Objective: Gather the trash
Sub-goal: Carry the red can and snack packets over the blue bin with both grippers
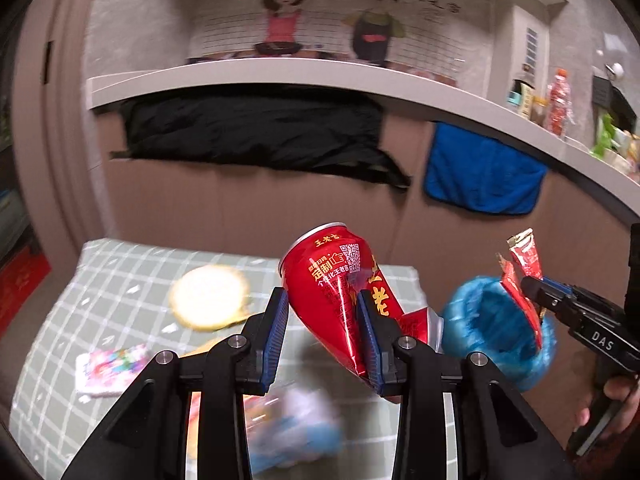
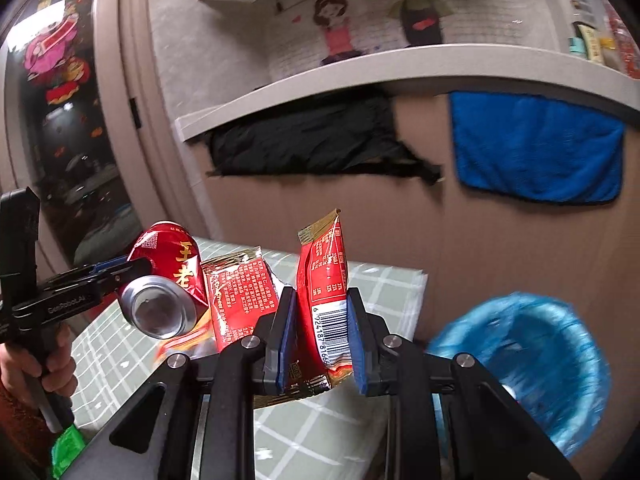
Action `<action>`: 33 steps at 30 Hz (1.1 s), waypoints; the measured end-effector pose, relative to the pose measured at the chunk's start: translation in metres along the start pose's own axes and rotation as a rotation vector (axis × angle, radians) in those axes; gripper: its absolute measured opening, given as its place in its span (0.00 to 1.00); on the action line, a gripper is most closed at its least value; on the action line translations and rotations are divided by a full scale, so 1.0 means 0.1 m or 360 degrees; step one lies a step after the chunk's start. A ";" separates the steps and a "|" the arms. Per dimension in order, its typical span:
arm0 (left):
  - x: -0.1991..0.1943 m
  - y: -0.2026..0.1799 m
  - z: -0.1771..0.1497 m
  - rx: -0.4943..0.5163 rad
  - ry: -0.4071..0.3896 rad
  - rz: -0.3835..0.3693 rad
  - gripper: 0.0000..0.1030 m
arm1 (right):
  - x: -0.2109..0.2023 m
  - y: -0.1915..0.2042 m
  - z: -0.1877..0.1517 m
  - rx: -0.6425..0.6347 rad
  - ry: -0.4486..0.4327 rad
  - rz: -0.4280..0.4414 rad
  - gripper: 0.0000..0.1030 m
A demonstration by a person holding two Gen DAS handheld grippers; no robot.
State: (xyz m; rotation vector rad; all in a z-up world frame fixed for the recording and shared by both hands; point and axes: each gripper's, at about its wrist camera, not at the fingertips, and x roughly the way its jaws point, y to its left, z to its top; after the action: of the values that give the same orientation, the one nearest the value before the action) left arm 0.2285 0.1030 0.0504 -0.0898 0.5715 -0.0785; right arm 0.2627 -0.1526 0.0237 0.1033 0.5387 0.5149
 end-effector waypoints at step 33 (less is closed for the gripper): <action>1.40 -2.01 -0.05 0.0232 0.0278 -0.0399 0.34 | -0.43 -1.94 -0.25 0.0333 -0.0030 -0.0460 0.23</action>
State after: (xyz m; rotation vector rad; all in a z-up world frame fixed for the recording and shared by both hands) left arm 0.3337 -0.1110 -0.0071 -0.0121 0.7250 -0.3743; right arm 0.3042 -0.3435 -0.0215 0.2256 0.5772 0.1750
